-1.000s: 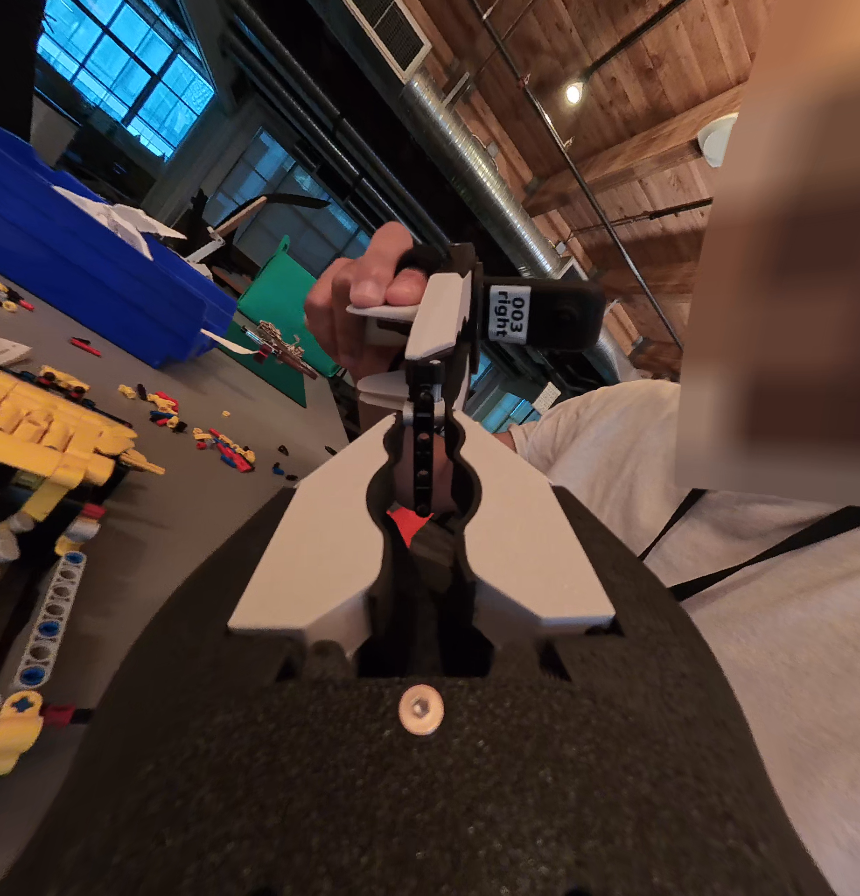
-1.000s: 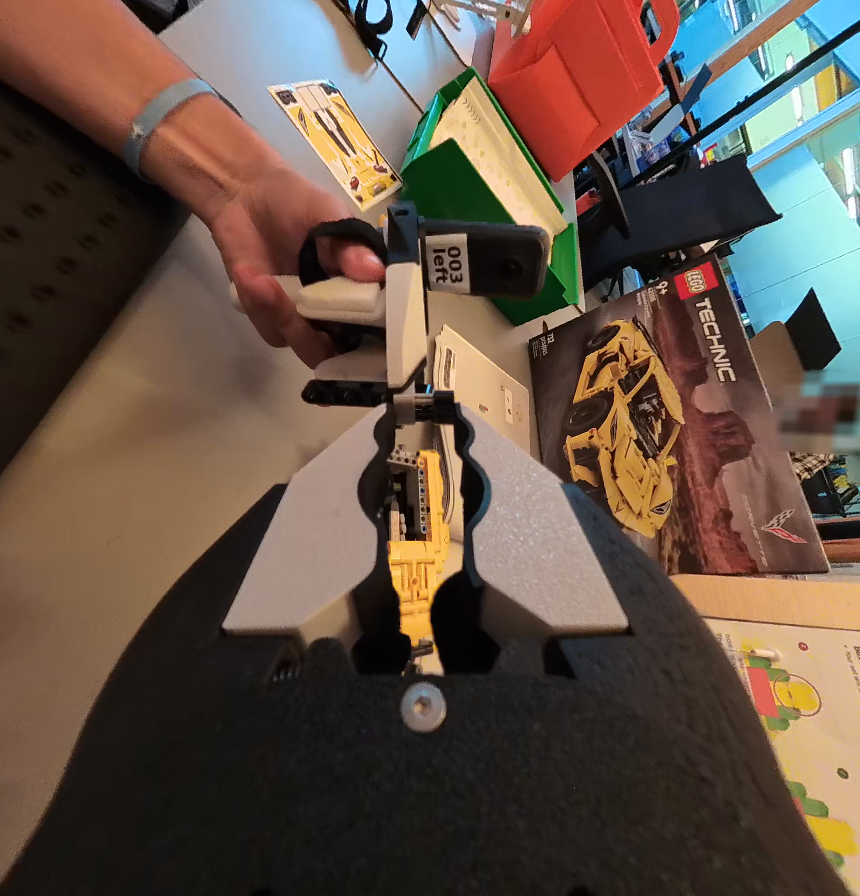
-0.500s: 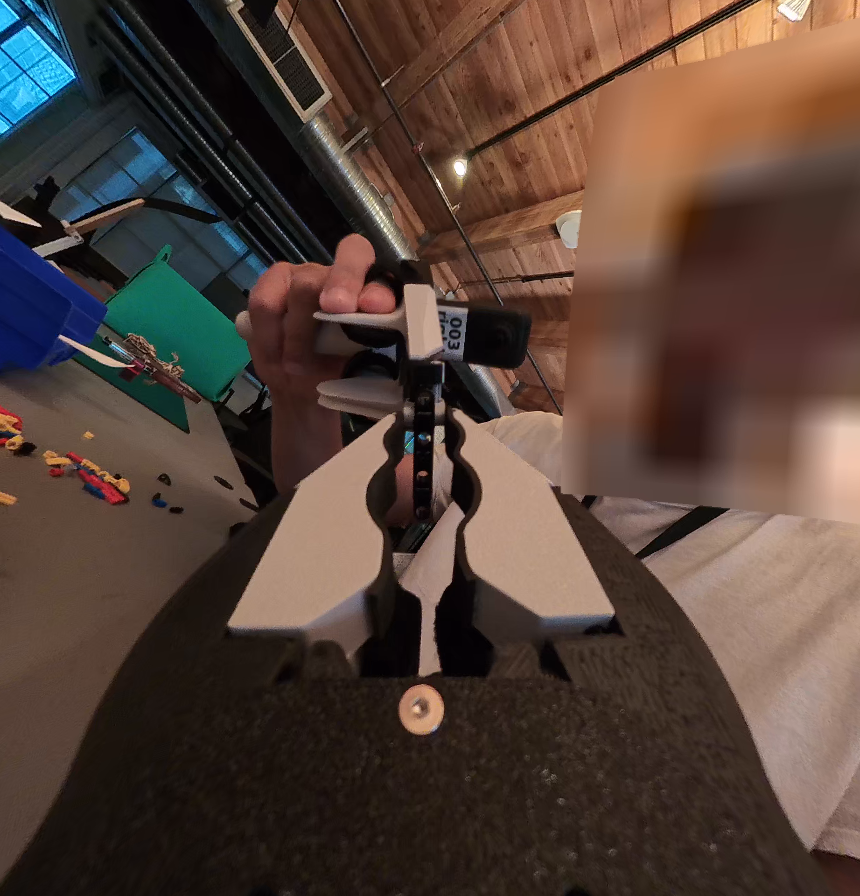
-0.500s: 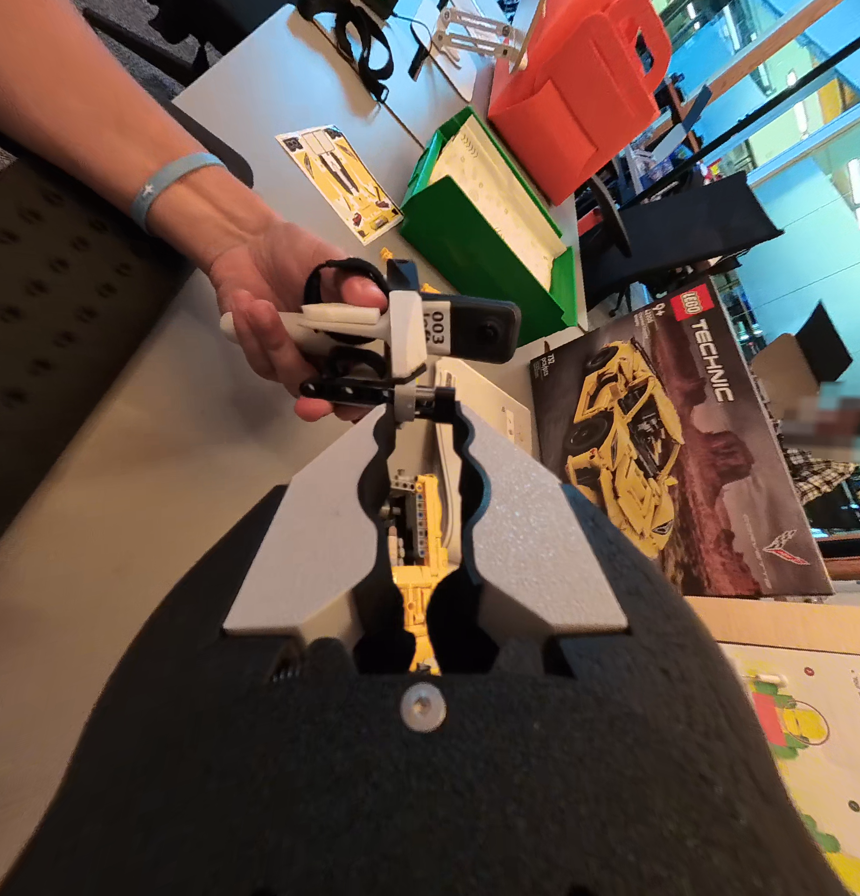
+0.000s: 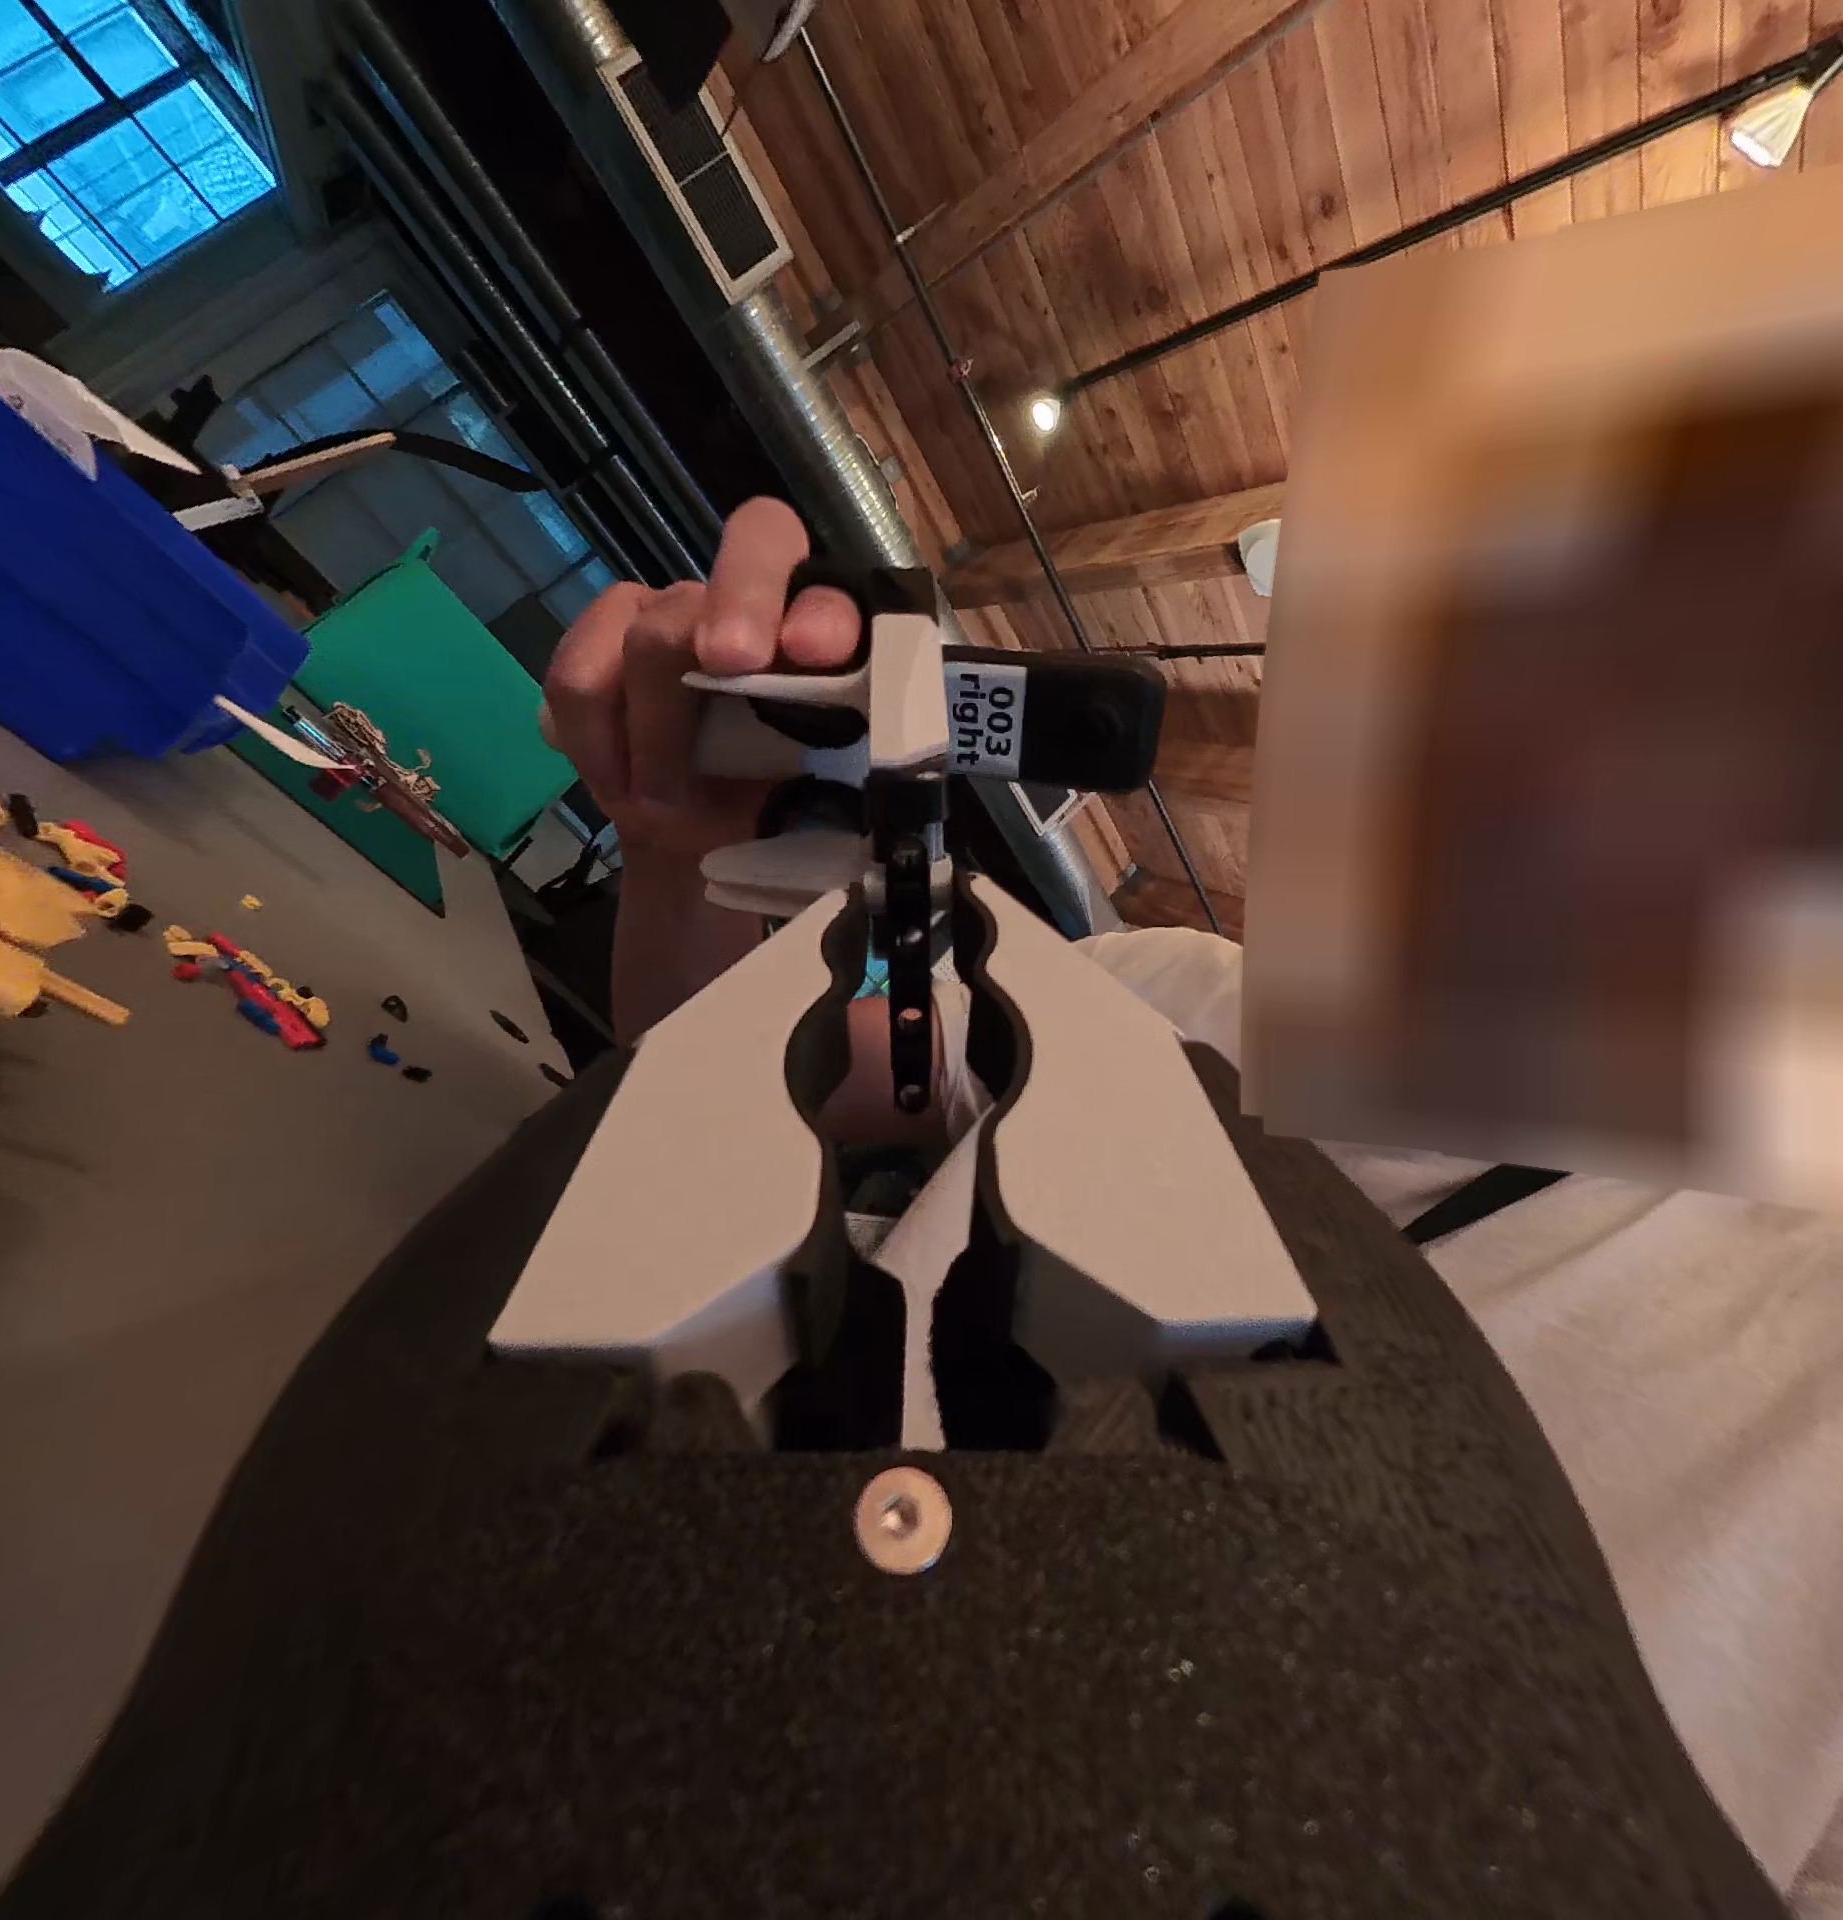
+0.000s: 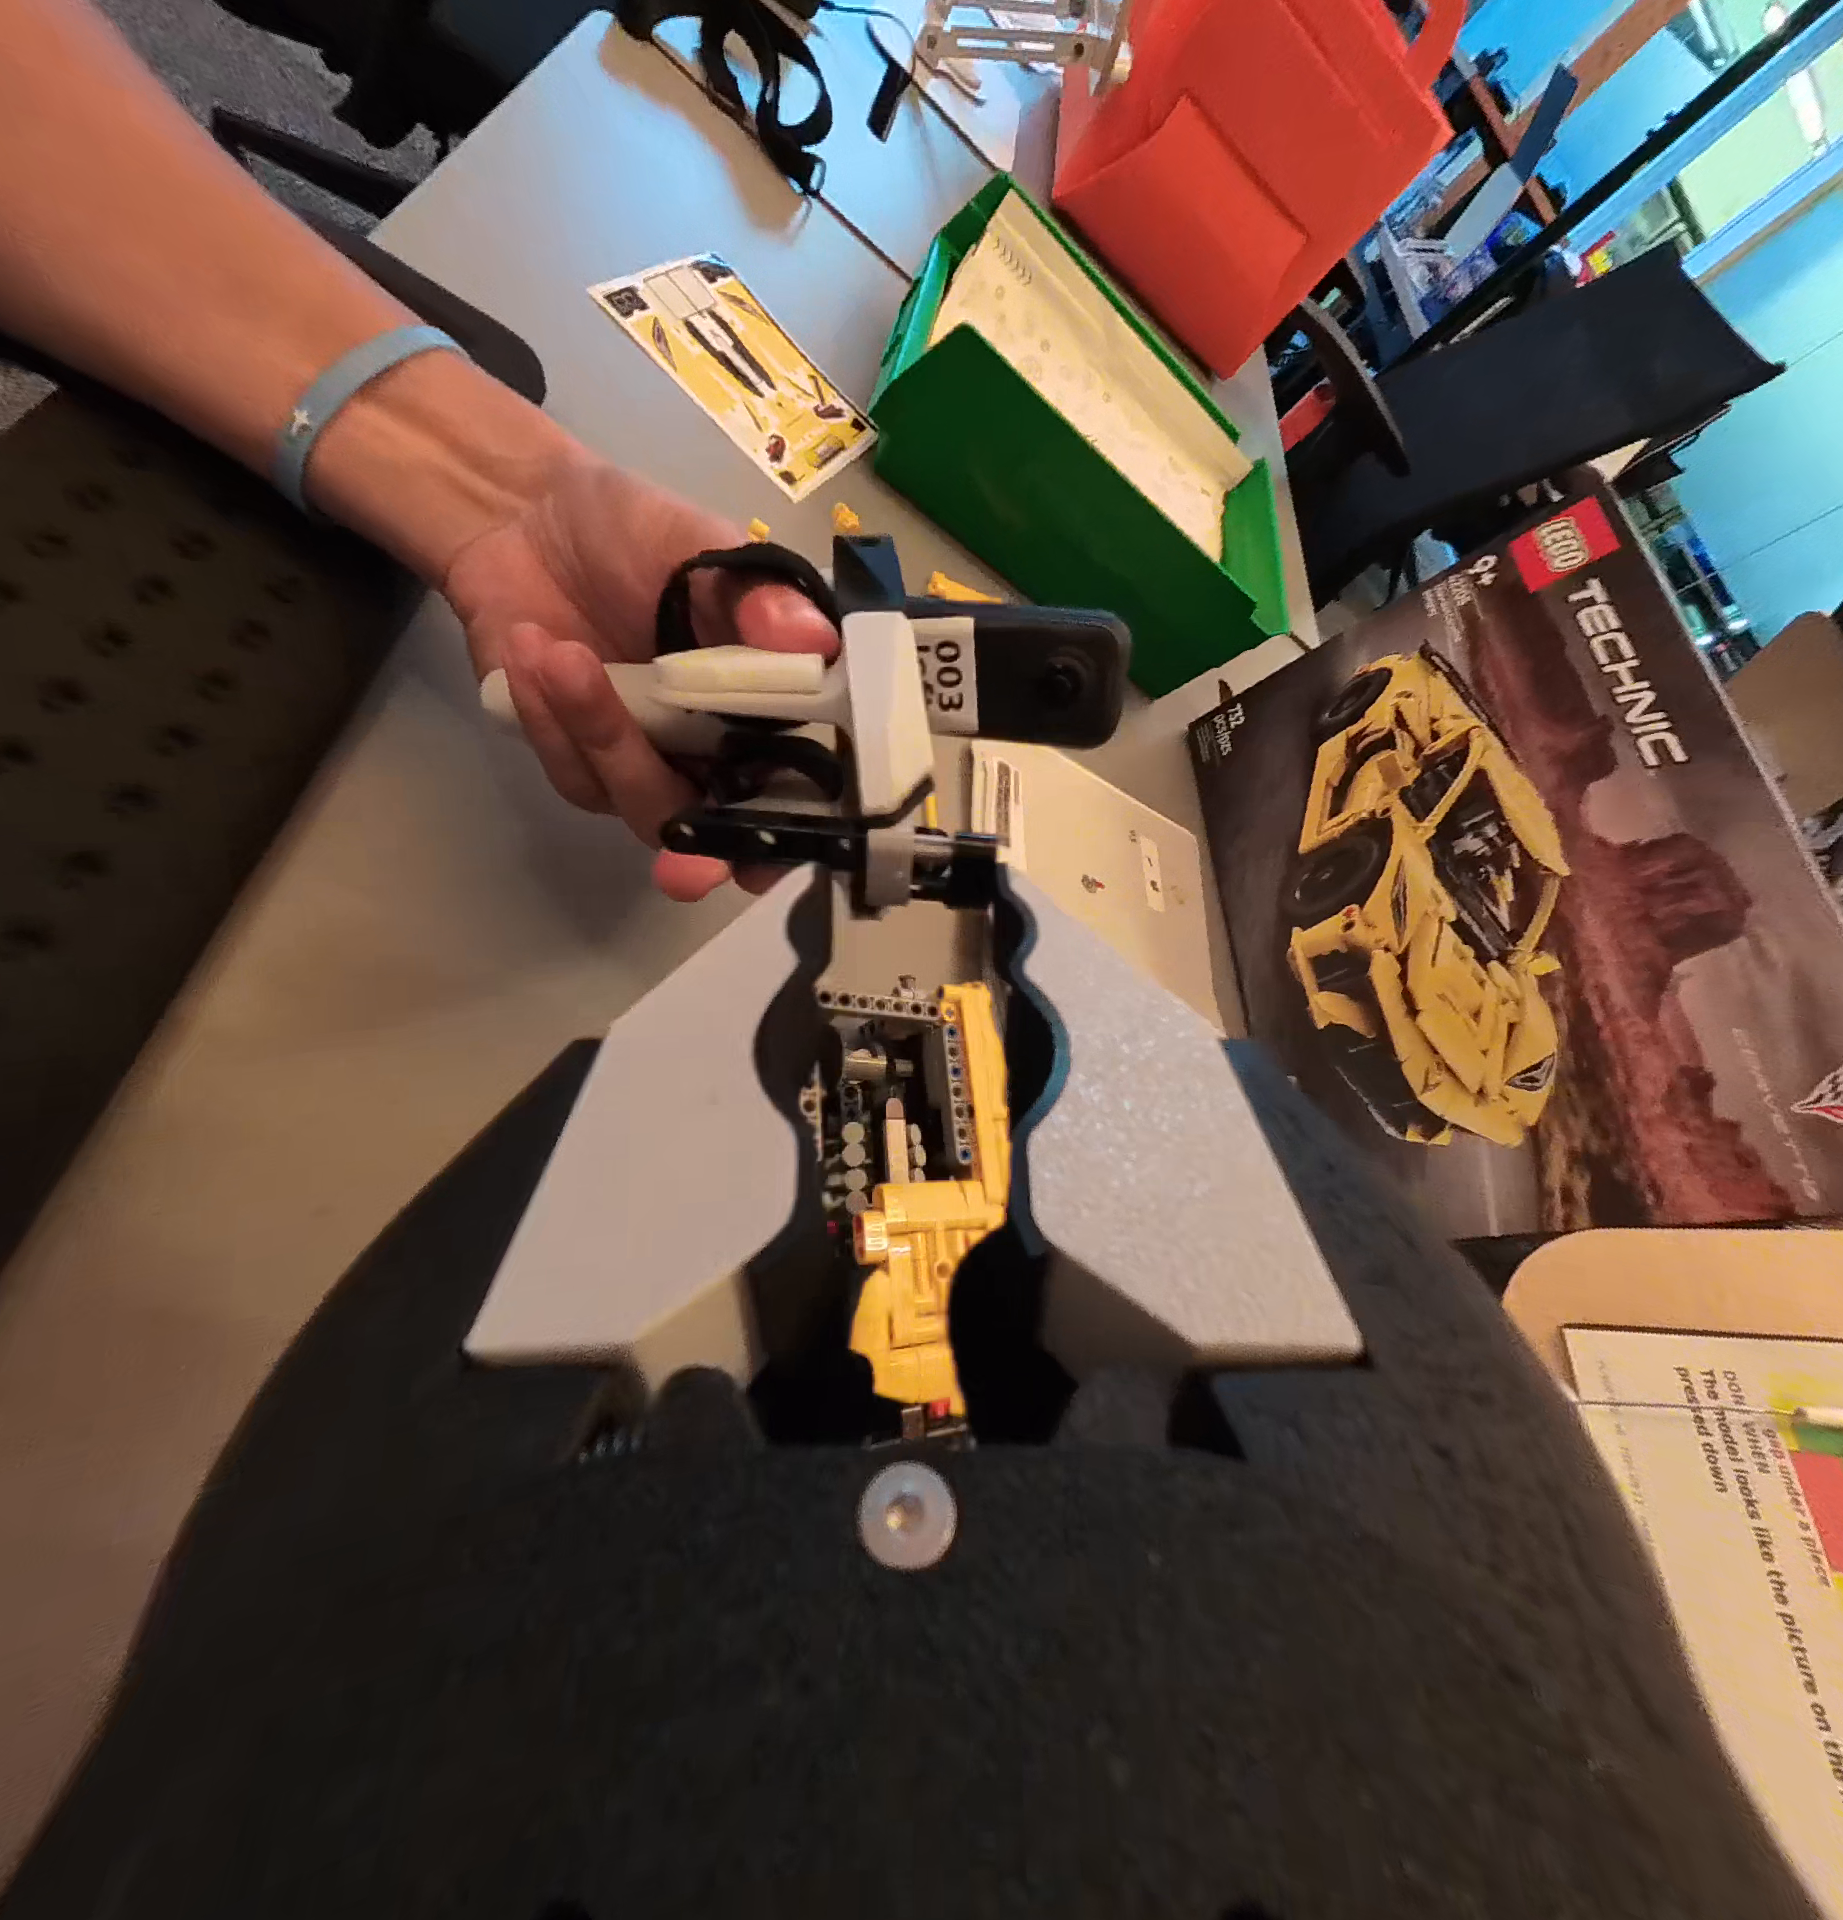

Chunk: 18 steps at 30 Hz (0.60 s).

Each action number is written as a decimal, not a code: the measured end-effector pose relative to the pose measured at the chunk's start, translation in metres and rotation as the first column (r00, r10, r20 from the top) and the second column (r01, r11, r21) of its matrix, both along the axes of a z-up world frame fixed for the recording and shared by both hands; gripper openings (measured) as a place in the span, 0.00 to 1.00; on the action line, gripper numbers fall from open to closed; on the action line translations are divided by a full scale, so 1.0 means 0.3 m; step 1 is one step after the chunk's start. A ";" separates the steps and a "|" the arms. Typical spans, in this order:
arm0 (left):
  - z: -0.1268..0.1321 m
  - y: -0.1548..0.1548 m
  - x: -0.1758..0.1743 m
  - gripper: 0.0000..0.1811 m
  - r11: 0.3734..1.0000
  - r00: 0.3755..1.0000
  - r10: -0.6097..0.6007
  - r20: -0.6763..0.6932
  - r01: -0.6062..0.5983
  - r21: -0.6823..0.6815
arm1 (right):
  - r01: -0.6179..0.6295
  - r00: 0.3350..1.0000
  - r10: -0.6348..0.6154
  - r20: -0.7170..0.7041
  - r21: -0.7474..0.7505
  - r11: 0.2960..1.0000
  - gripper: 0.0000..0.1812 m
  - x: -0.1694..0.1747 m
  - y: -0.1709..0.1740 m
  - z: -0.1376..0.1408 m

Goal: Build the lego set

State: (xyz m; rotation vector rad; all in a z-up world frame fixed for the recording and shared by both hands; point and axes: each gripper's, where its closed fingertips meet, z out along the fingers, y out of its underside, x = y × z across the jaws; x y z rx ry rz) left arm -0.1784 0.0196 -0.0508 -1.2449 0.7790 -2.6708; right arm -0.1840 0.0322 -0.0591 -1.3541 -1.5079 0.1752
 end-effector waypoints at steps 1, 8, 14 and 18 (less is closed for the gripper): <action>-0.003 0.002 0.003 0.08 1.000 1.000 0.002 -0.005 -0.002 -0.007 | 0.004 1.000 -0.004 0.009 -0.012 1.000 0.17 0.002 -0.001 -0.004; -0.005 0.004 -0.002 0.08 1.000 1.000 -0.002 -0.009 0.002 -0.006 | 0.007 1.000 -0.007 -0.016 -0.002 1.000 0.14 -0.009 0.008 0.021; -0.016 0.000 0.002 0.08 1.000 1.000 -0.003 -0.029 0.003 0.006 | -0.001 1.000 0.001 -0.017 -0.024 1.000 0.12 -0.013 0.004 0.009; -0.017 -0.003 0.006 0.08 1.000 1.000 -0.002 -0.027 0.002 0.004 | 0.012 1.000 -0.013 -0.014 -0.038 0.999 0.12 -0.007 0.000 0.006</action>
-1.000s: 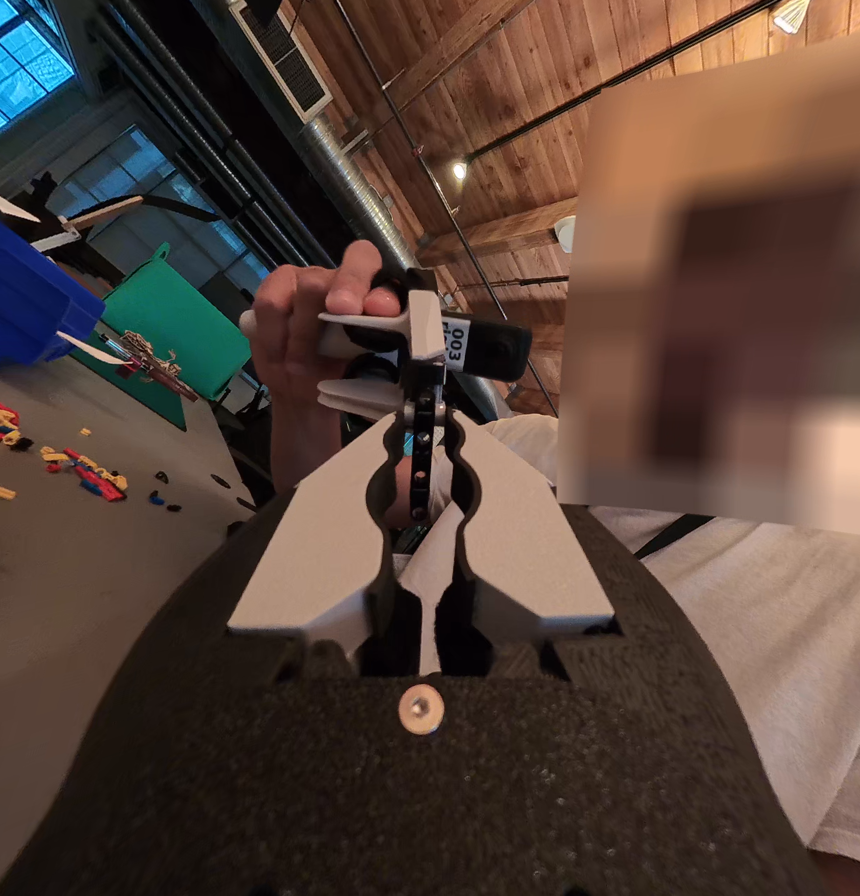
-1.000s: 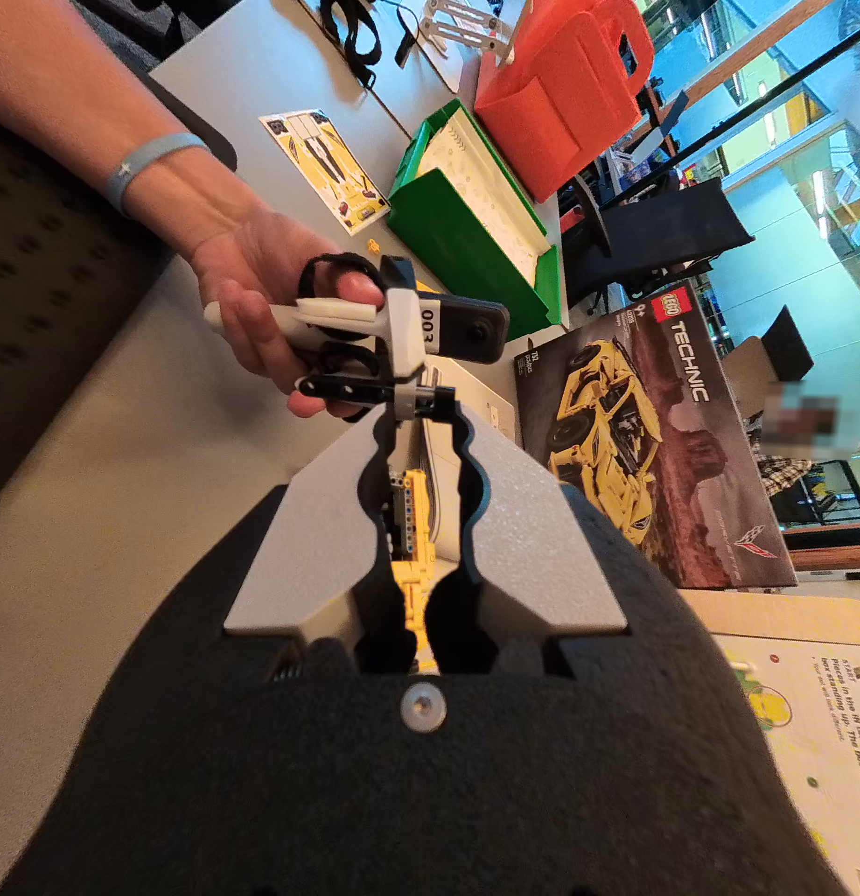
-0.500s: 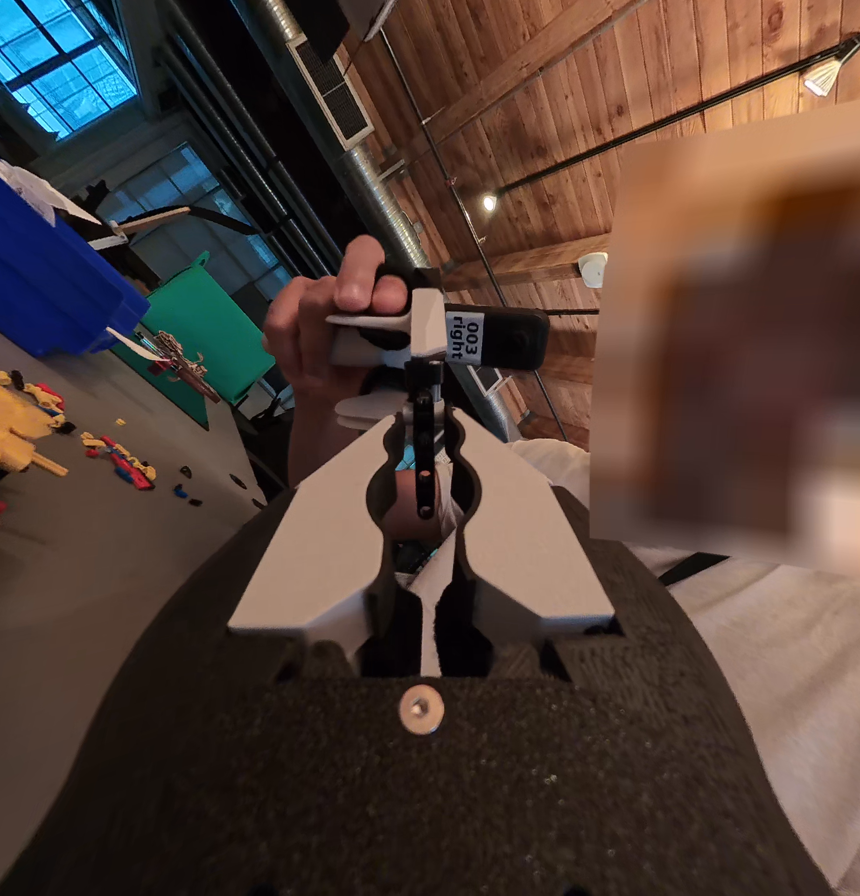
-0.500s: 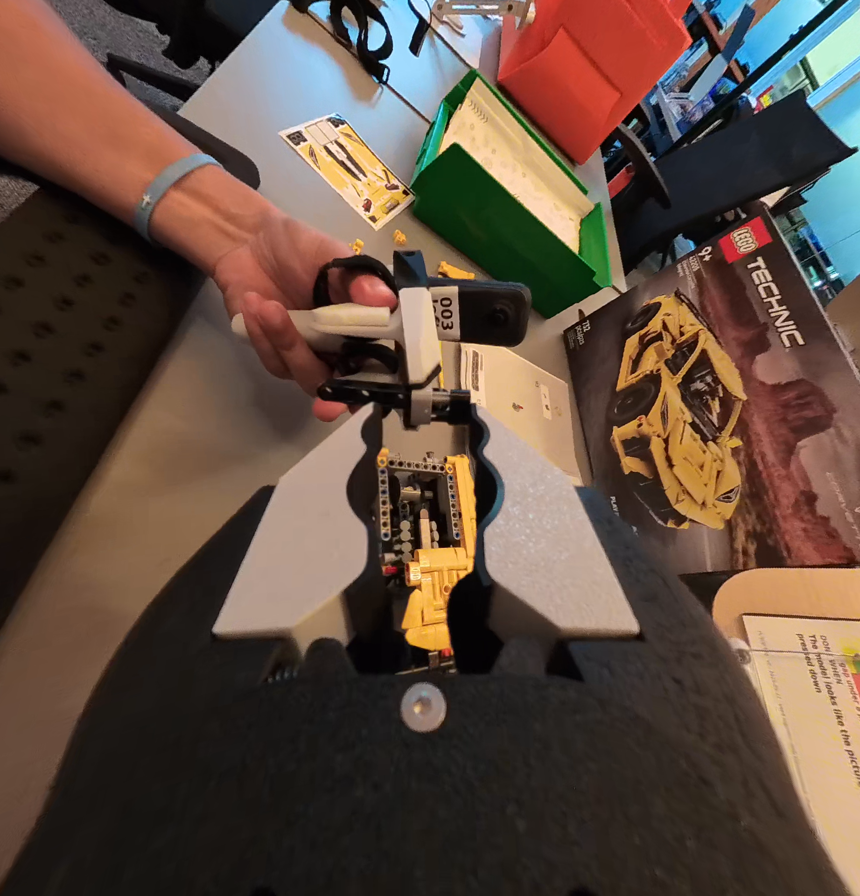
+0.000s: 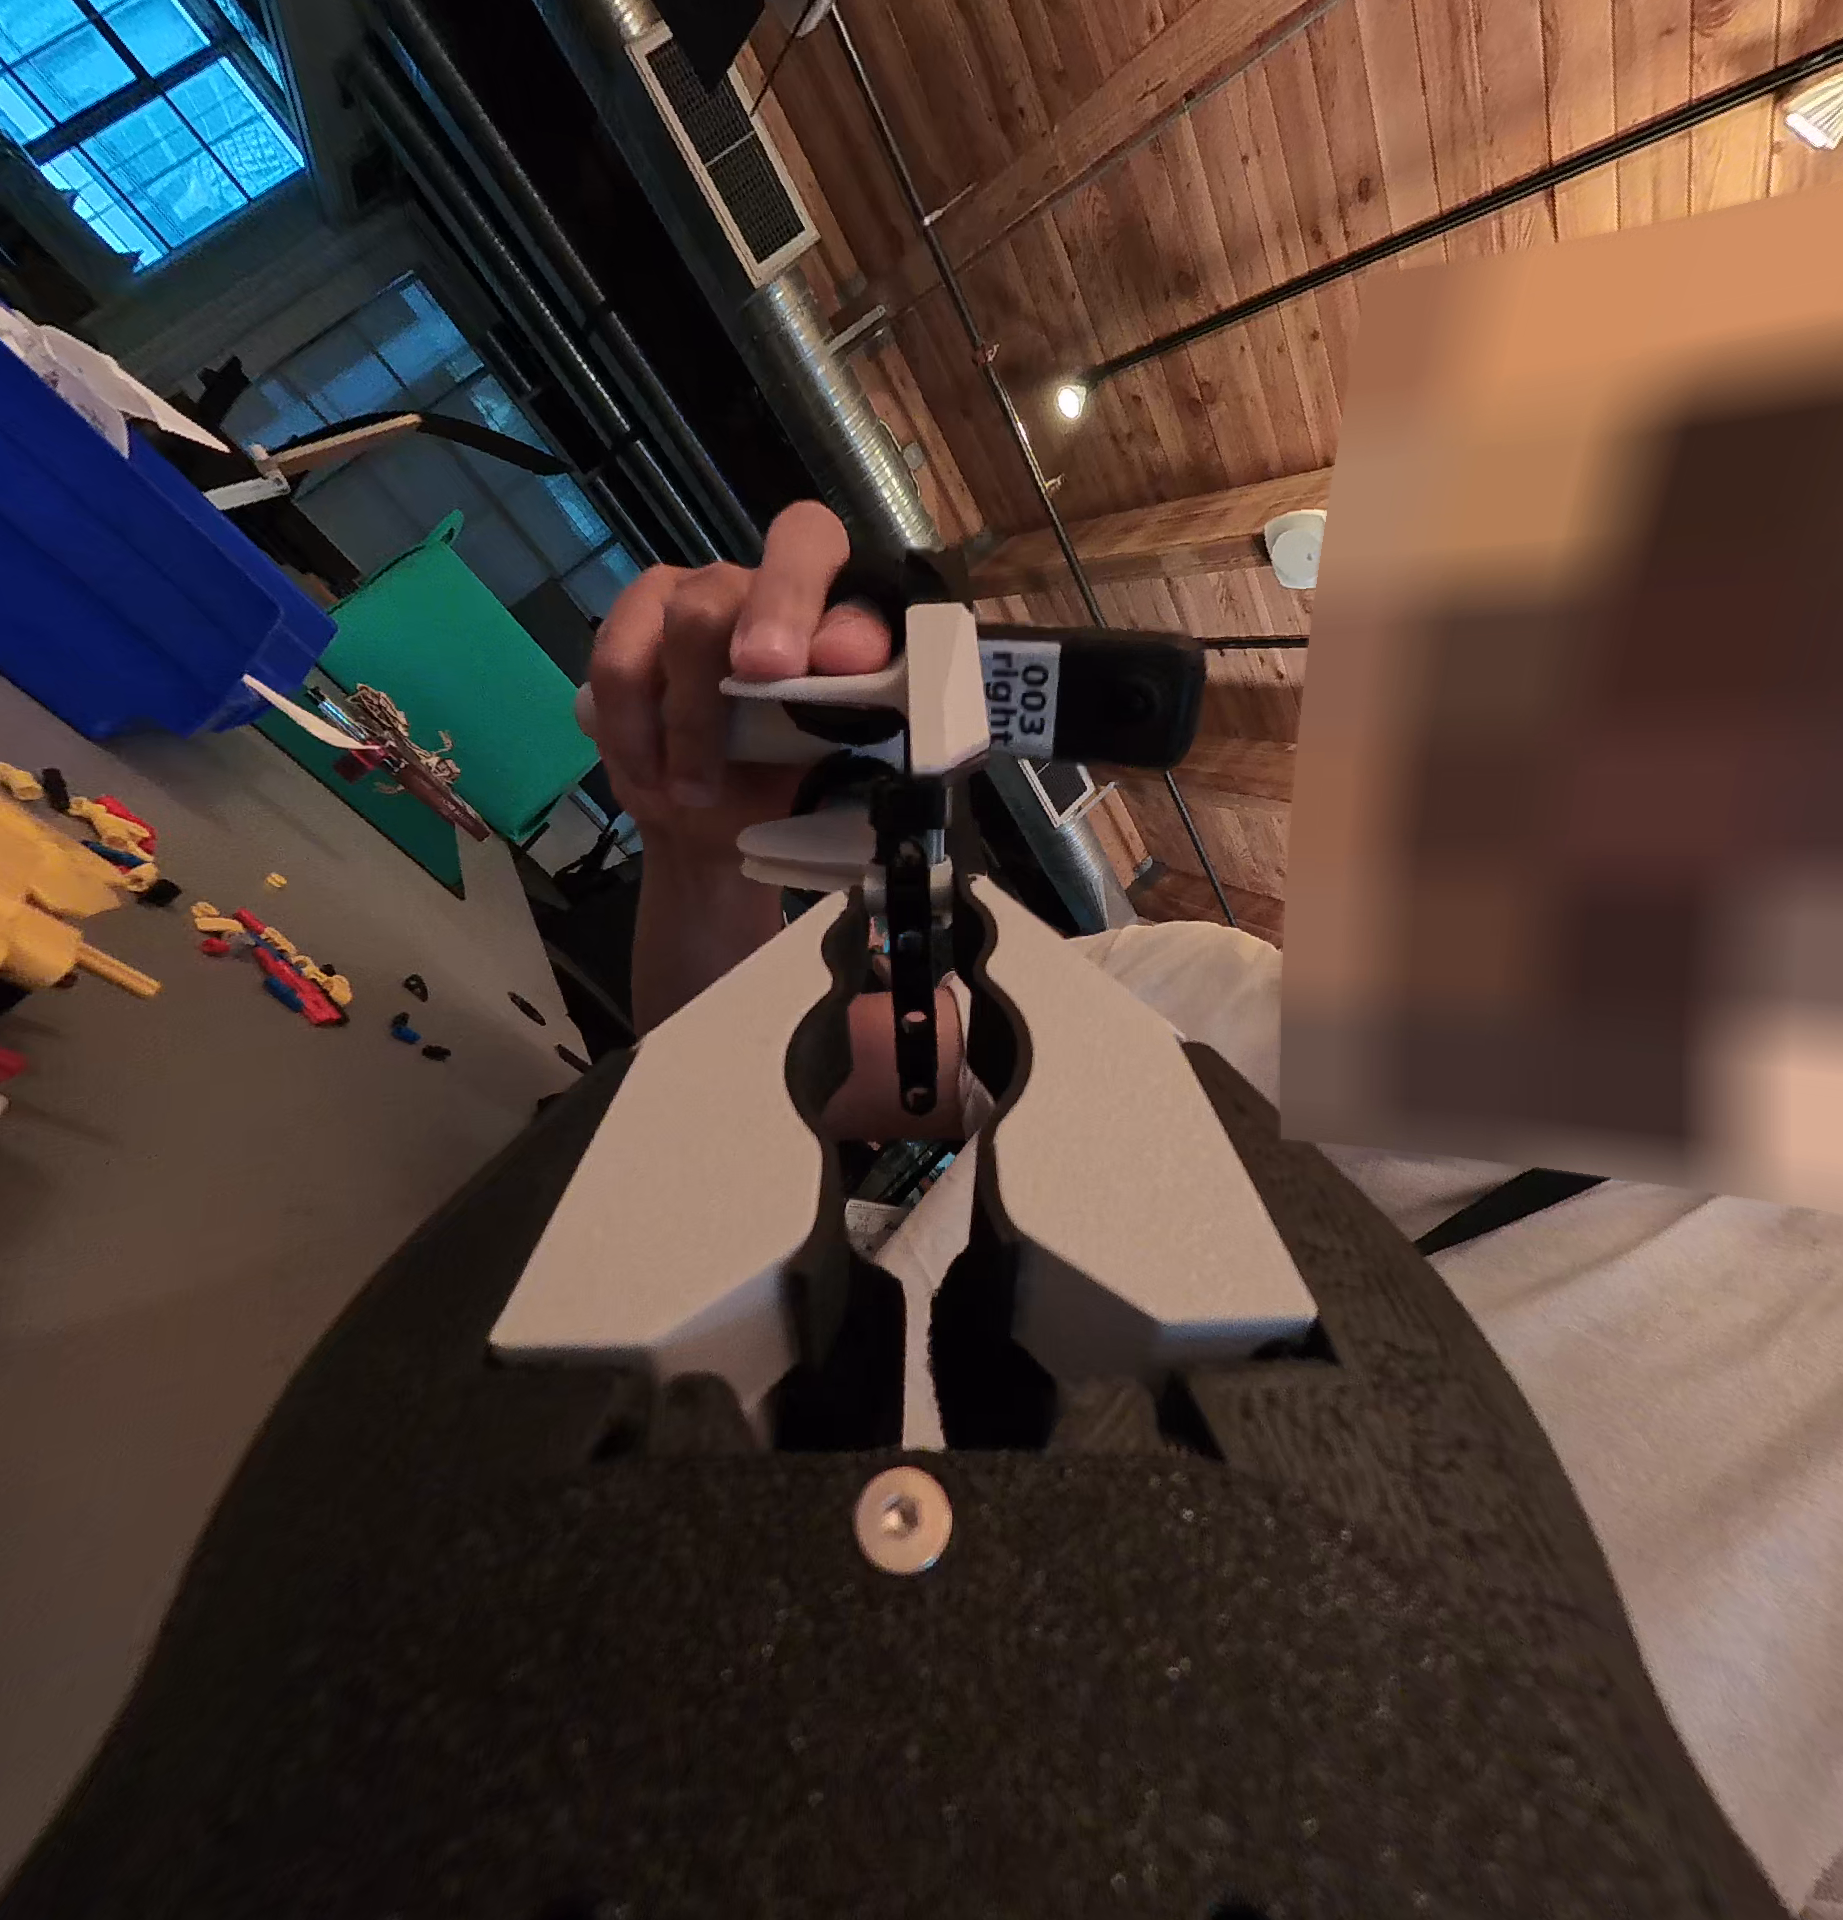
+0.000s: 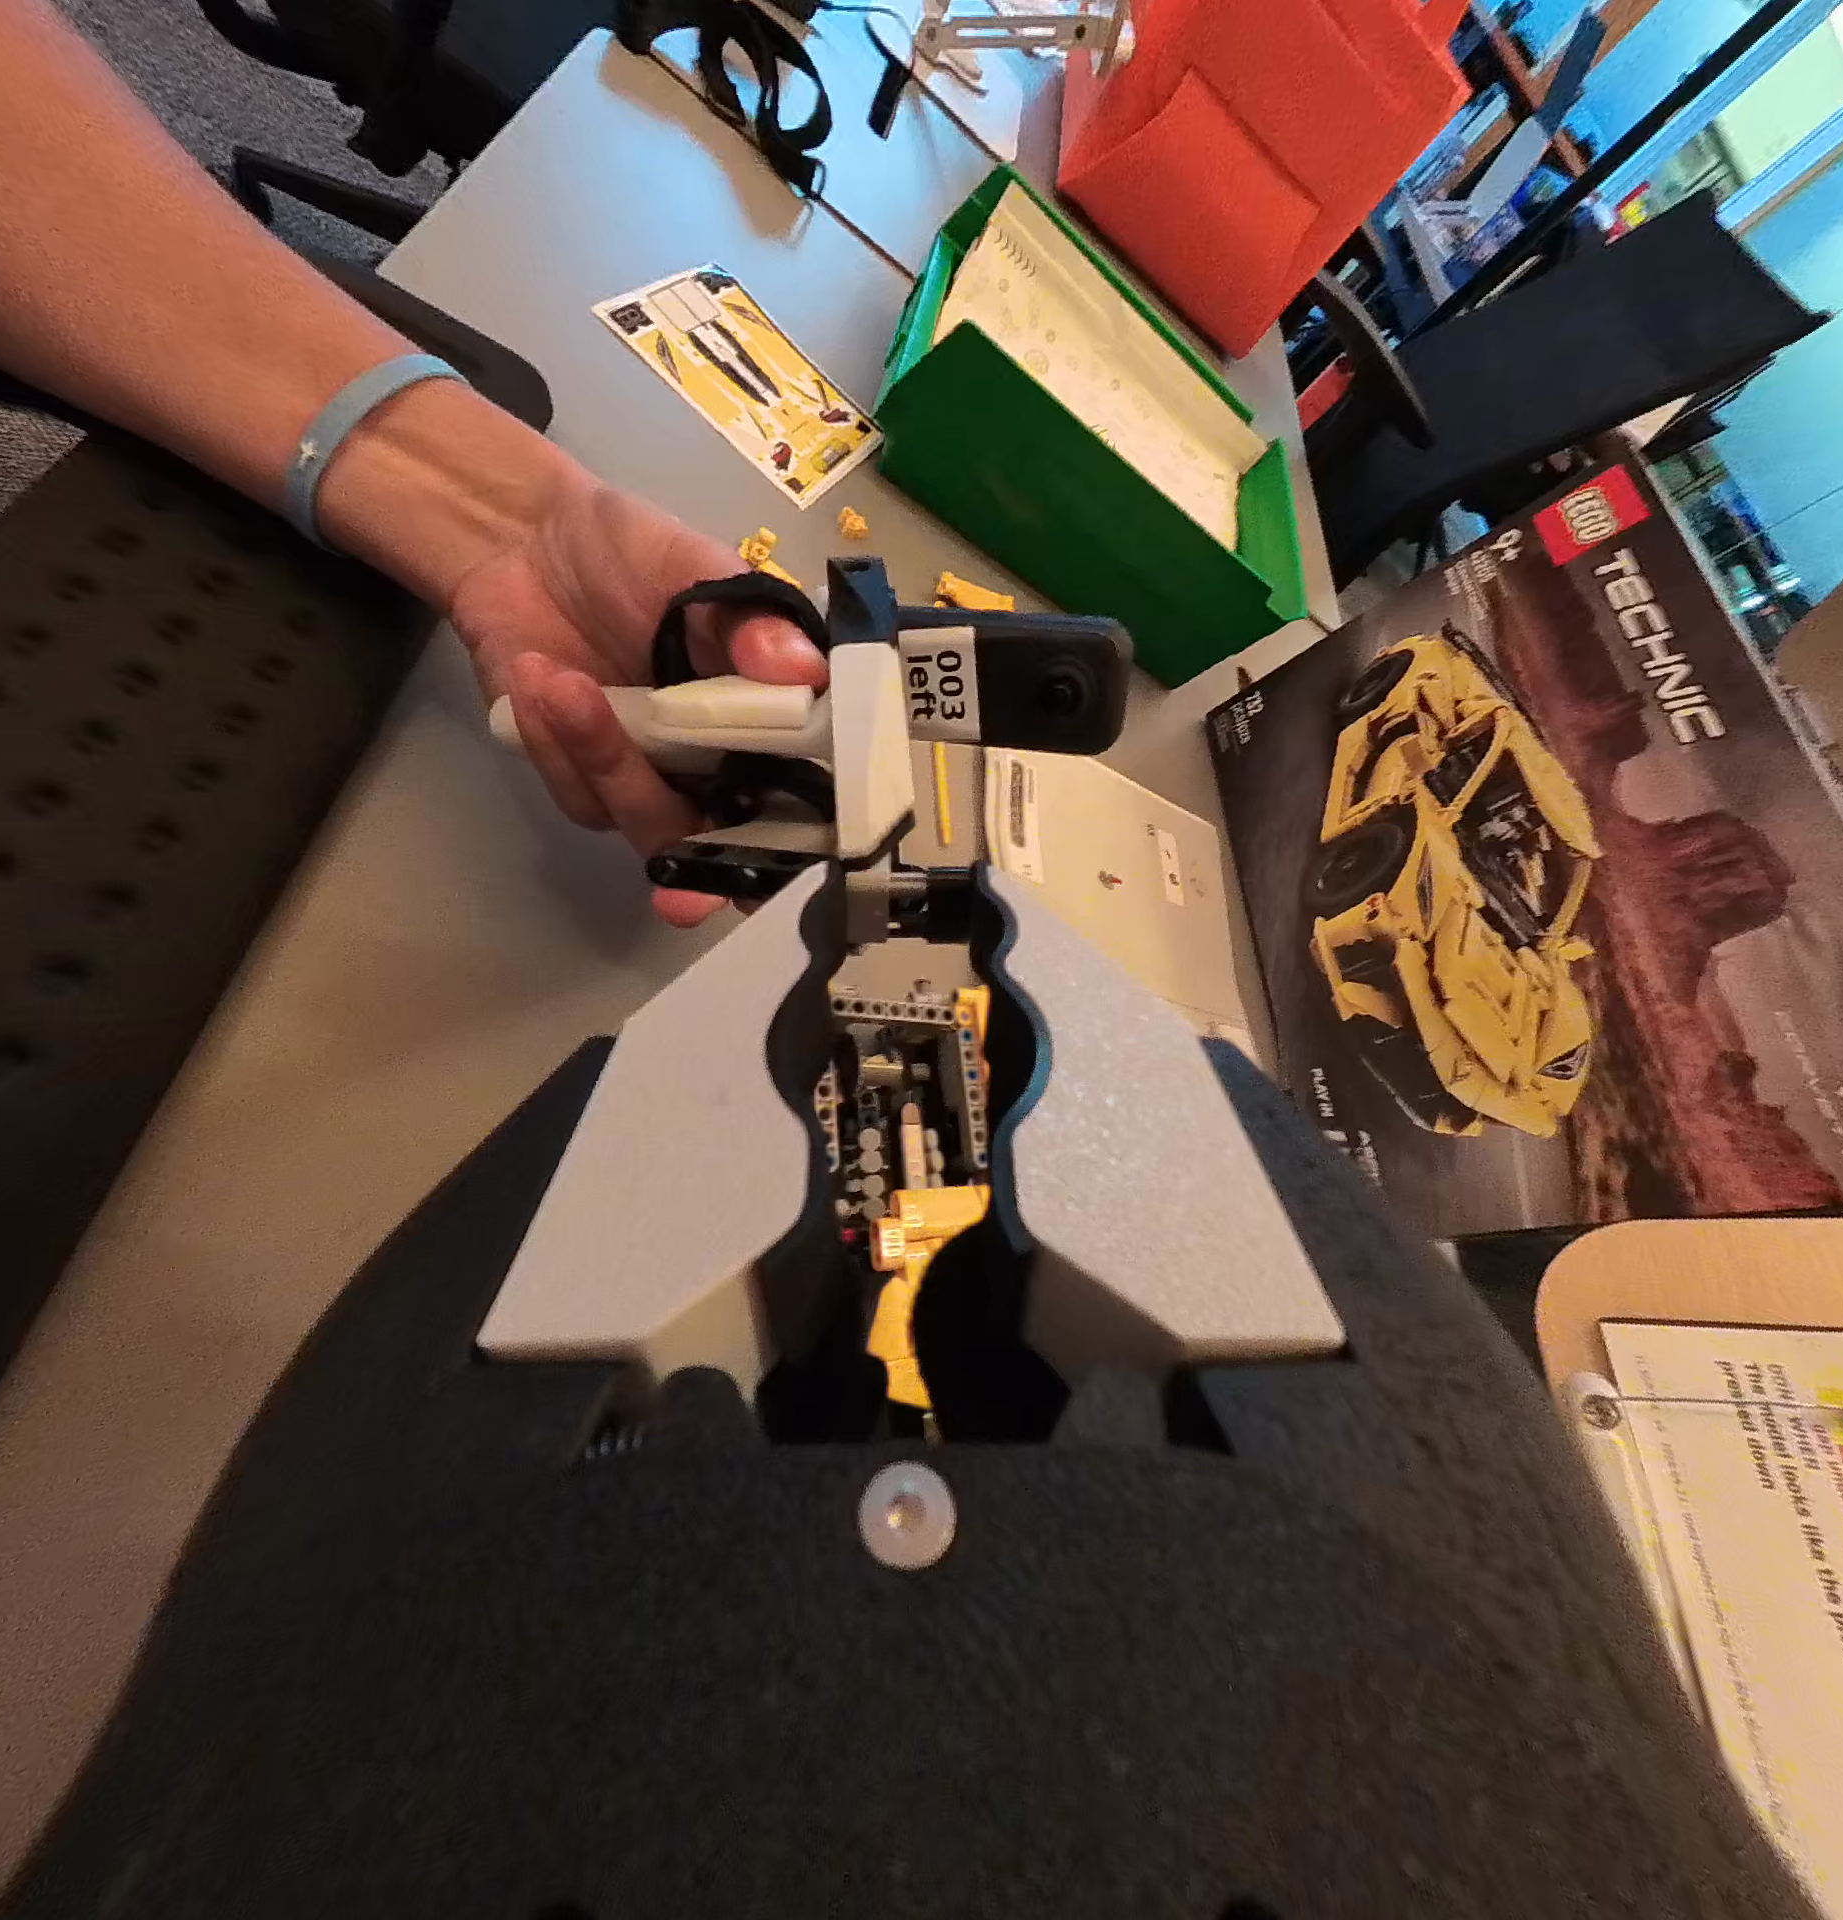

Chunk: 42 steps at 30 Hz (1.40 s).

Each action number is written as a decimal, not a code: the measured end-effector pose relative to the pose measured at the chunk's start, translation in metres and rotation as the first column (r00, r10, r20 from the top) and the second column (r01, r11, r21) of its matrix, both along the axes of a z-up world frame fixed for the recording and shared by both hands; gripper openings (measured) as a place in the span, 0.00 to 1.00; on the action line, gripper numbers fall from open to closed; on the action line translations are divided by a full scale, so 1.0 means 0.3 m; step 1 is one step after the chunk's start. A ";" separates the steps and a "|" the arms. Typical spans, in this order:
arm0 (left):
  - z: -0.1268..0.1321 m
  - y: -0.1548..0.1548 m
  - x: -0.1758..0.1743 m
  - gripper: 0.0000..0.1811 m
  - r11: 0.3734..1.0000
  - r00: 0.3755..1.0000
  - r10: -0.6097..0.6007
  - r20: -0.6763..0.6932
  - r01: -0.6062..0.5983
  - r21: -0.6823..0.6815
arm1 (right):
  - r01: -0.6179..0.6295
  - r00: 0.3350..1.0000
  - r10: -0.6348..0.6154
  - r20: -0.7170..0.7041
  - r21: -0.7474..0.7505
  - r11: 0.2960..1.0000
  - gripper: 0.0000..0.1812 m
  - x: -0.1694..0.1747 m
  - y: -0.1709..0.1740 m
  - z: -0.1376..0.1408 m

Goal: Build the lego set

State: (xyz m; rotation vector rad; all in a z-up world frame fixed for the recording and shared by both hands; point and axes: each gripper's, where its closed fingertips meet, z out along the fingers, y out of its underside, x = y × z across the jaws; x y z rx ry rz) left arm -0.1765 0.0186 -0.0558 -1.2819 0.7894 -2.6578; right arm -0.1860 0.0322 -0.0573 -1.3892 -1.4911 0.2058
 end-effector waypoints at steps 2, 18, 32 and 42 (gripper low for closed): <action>0.007 -0.001 -0.002 0.08 1.000 1.000 0.000 0.012 0.000 0.000 | 0.005 1.000 -0.005 -0.008 0.042 0.999 0.12 0.000 -0.001 0.008; 0.056 0.022 -0.033 0.08 0.987 0.989 0.126 0.081 -0.134 0.089 | 0.177 0.972 -0.162 -0.172 0.076 0.981 0.13 -0.024 0.022 0.060; 0.046 -0.012 0.008 0.09 -0.004 0.673 0.608 0.421 -0.528 0.849 | -0.679 0.534 -0.485 -0.693 -0.693 0.243 0.28 0.036 -0.088 0.010; -0.041 -0.105 0.022 0.09 -0.189 0.743 0.491 0.455 -0.419 0.888 | -0.723 0.578 -0.485 -0.656 -0.688 0.068 0.15 0.019 -0.140 0.003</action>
